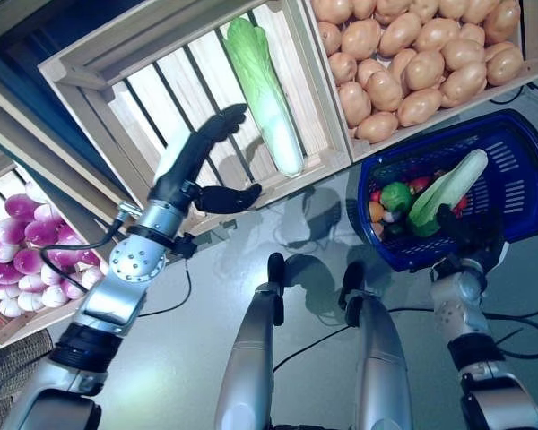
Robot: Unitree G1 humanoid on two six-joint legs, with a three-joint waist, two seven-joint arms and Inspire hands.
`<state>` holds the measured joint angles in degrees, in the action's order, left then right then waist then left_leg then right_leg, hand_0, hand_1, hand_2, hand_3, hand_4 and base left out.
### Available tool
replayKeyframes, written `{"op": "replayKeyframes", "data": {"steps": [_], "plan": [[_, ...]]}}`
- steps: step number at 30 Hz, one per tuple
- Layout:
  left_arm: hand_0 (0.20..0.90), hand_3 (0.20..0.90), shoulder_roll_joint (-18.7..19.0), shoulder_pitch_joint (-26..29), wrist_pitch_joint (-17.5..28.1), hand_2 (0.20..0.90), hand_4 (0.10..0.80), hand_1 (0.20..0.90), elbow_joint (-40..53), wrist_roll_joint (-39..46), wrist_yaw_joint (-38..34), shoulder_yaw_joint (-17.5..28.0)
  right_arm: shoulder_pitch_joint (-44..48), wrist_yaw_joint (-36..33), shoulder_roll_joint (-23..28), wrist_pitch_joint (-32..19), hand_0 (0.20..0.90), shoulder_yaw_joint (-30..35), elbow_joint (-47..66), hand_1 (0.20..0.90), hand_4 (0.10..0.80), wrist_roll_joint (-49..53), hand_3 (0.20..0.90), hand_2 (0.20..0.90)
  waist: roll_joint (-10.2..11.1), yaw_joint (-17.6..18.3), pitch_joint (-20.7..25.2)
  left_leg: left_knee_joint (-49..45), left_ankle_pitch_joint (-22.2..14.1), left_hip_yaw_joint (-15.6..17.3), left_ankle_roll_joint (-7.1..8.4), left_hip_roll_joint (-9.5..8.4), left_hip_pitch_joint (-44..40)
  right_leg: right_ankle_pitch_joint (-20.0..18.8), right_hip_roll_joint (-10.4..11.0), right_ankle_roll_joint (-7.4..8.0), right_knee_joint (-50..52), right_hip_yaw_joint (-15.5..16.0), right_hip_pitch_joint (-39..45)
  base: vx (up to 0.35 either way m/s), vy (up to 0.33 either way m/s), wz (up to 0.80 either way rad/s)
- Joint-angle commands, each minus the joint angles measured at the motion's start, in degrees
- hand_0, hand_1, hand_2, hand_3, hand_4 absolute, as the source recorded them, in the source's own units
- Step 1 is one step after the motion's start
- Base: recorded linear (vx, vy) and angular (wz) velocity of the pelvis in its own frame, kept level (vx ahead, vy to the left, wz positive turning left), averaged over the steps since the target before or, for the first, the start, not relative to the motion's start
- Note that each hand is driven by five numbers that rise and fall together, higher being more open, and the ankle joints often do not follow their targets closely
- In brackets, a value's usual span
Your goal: Put vegetables into the basket
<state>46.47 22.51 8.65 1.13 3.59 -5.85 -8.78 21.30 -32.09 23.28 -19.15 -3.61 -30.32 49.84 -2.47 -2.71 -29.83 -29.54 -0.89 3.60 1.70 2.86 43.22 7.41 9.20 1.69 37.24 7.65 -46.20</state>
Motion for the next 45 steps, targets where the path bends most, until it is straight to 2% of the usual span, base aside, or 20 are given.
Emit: {"op": "replayKeyframes", "data": {"steps": [1,2,4,6,7,8,10,14,17,21,28,33,40,45], "plan": [[0.900,0.900,2.6,1.3,2.4,0.900,0.800,0.900,5.8,-7.9,-6.2,7.3,-1.7,3.0,2.9,-3.6,0.900,2.0,9.6,0.900,0.800,-5.2,0.900,0.900,-0.9,1.6,0.0,-0.6,-3.4,0.8,1.18,-0.99,-2.9,-1.1,-1.7,0.82,-4.3,0.1,7.1,0.015,0.098,-0.07],[0.900,0.900,5.3,1.1,0.8,0.900,0.800,0.900,5.4,-15.9,-9.4,9.1,-5.0,4.6,2.9,-3.6,0.900,1.9,12.4,0.900,0.800,-5.4,0.900,0.900,-1.1,2.3,0.0,-0.3,-3.3,1.5,1.19,-0.77,-3.4,-0.7,-1.9,0.76,-4.2,-0.4,7.1,0.013,0.092,-0.10],[0.900,0.900,8.5,1.4,-0.9,0.900,0.800,0.900,4.0,-23.7,-14.3,10.0,-7.5,5.9,3.2,-3.4,0.900,1.2,14.5,0.900,0.800,-4.5,0.900,0.900,-1.2,3.0,0.0,-0.4,-3.3,1.9,1.34,-0.49,-3.5,-0.4,-1.9,0.61,-4.0,-0.6,7.0,0.015,0.092,-0.09],[0.900,0.900,11.7,2.1,-2.9,0.900,0.800,0.900,2.1,-28.5,-18.3,9.8,-8.6,7.4,3.4,-3.4,0.900,0.5,15.1,0.900,0.800,-4.6,0.900,0.900,-1.1,3.6,0.0,-0.5,-3.2,2.1,1.57,-0.25,-3.7,-0.2,-1.8,0.67,-3.7,-0.8,6.9,0.025,0.050,-0.07],[0.900,0.900,13.2,2.5,-3.5,0.900,0.800,0.900,0.8,-33.5,-20.9,9.5,-9.2,7.9,3.7,-3.5,0.900,0.0,15.7,0.900,0.800,-4.5,0.900,0.900,-1.1,3.9,0.0,-0.5,-3.3,2.2,1.58,-0.10,-3.7,-0.1,-1.8,0.61,-3.7,-1.0,6.8,0.020,0.034,-0.06],[0.900,0.900,13.4,2.7,-3.5,0.900,0.800,0.900,0.6,-33.8,-21.3,9.3,-9.2,8.0,3.7,-3.5,0.900,-0.1,15.8,0.900,0.800,-4.5,0.900,0.900,-1.0,3.9,0.0,-0.5,-3.3,2.3,1.58,-0.09,-3.7,-0.1,-1.8,0.60,-3.6,-1.0,6.8,0.004,0.030,-0.05],[0.900,0.900,16.3,4.0,-4.6,0.900,0.800,0.900,-2.1,-40.6,-25.3,7.3,-10.0,9.1,4.3,-3.0,0.900,-1.4,16.9,0.900,0.800,-4.4,0.900,0.900,-0.9,4.7,0.0,-0.6,-3.1,2.8,1.84,0.38,-3.5,-0.1,-1.7,0.54,-3.8,-1.1,6.5,0.002,0.020,-0.01],[0.900,0.900,19.2,6.0,-6.6,0.900,0.800,0.900,-5.4,-47.4,-29.0,2.6,-11.1,9.5,5.0,-3.1,0.900,-3.2,17.3,0.900,0.800,-3.9,0.900,0.900,-0.7,5.7,0.0,-0.6,-3.1,3.5,2.21,1.02,-3.6,0.0,-1.6,0.55,-3.9,-1.5,6.3,0.019,0.041,-0.03],[0.900,0.900,20.1,8.1,-7.5,0.900,0.800,0.900,-9.4,-51.1,-32.4,-1.2,-11.0,10.1,5.9,-2.9,0.900,-4.0,17.4,0.900,0.800,-3.4,0.900,0.900,-0.7,6.5,0.0,-0.4,-2.9,4.2,2.48,1.51,-3.4,-0.1,-1.6,0.57,-4.1,-1.9,5.8,0.003,0.054,-0.06],[0.900,0.900,20.8,10.6,-9.9,0.900,0.800,0.900,-13.1,-51.6,-34.5,-6.1,-11.0,10.1,6.8,-2.6,0.900,-4.8,17.7,0.900,0.800,-3.3,0.900,0.900,-0.7,7.3,0.0,0.0,-2.6,4.6,2.69,1.72,-3.5,-0.2,-1.8,0.64,-4.4,-2.4,5.5,0.010,0.061,-0.07],[0.900,0.900,20.2,12.9,-10.1,0.900,0.800,0.900,-18.5,-55.3,-38.1,-10.6,-11.0,9.5,7.2,-1.1,0.900,-6.3,19.8,0.900,0.800,-5.2,0.900,0.900,-0.1,8.5,0.0,-0.1,-2.4,5.1,2.91,2.32,-3.2,-0.3,-2.0,0.70,-4.4,-3.1,5.2,0.006,0.039,-0.05],[0.900,0.900,19.3,14.4,-10.2,0.900,0.800,0.900,-20.9,-57.2,-39.5,-12.7,-10.1,8.8,7.1,-0.5,0.900,-7.3,20.6,0.900,0.800,-4.8,0.900,0.900,0.3,8.9,0.0,-0.1,-2.3,5.2,3.04,2.44,-3.2,-0.4,-2.0,0.77,-4.7,-3.4,5.2,0.014,0.027,-0.05],[0.900,0.900,18.6,17.4,-11.8,0.900,0.800,0.900,-22.5,-59.6,-42.3,-14.0,-9.5,8.6,7.8,3.1,0.900,-8.0,23.1,0.900,0.800,-5.9,0.900,0.900,1.1,9.4,0.0,-0.2,-1.9,5.0,3.07,2.58,-2.0,-0.8,-2.3,0.82,-4.5,-3.8,4.2,0.007,0.011,-0.02],[0.900,0.900,17.7,21.0,-11.6,0.900,0.800,0.900,-25.6,-56.2,-43.2,-15.3,-8.8,8.2,8.0,4.0,0.900,-8.2,23.8,0.900,0.800,-4.7,0.900,0.900,2.0,9.8,0.0,-0.9,-2.0,5.0,2.81,2.86,-0.7,-1.0,-2.5,0.82,-3.8,-3.9,3.0,0.000,0.000,0.00]]}}
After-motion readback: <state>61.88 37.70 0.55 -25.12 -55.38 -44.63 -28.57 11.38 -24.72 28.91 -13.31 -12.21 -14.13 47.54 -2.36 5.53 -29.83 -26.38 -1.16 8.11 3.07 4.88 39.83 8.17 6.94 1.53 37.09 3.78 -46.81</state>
